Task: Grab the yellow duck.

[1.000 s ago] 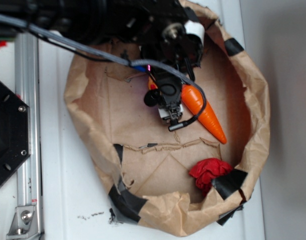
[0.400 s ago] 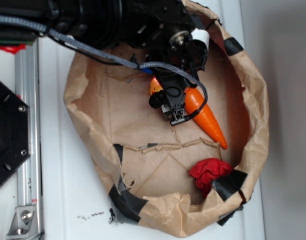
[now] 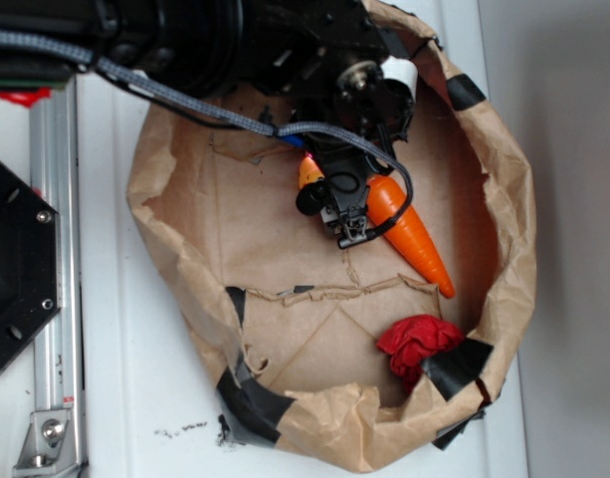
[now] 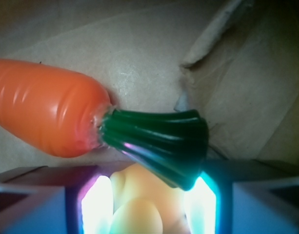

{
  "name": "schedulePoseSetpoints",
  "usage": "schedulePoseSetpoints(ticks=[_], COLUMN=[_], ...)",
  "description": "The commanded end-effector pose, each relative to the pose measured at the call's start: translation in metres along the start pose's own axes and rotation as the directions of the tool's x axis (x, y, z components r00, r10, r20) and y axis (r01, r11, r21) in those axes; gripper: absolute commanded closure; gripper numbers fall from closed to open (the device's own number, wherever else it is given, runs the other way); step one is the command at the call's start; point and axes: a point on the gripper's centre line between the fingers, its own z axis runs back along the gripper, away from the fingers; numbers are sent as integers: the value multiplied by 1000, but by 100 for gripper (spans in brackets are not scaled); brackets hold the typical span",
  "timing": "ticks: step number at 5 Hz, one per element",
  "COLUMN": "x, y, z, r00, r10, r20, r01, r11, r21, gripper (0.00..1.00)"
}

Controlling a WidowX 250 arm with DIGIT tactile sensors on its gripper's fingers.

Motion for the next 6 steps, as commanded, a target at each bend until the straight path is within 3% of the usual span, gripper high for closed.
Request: schedulePoseSetpoints(ticks=[1,3,4,5,6], x=[0,-12,-19,-28,-39], y=[4,-27,-41,-56,-66], z=[30,99,120,134,149], r00=[999,996,996,999,994], r10=[13,86,89,3,-112], r20=[42,20,-27,-33,13], r01=[-14,-85,-90,-5,113], r11=[1000,995,994,999,992], r21=[2,-58,-58,-40,-62], gripper=[100,100,100,100,100])
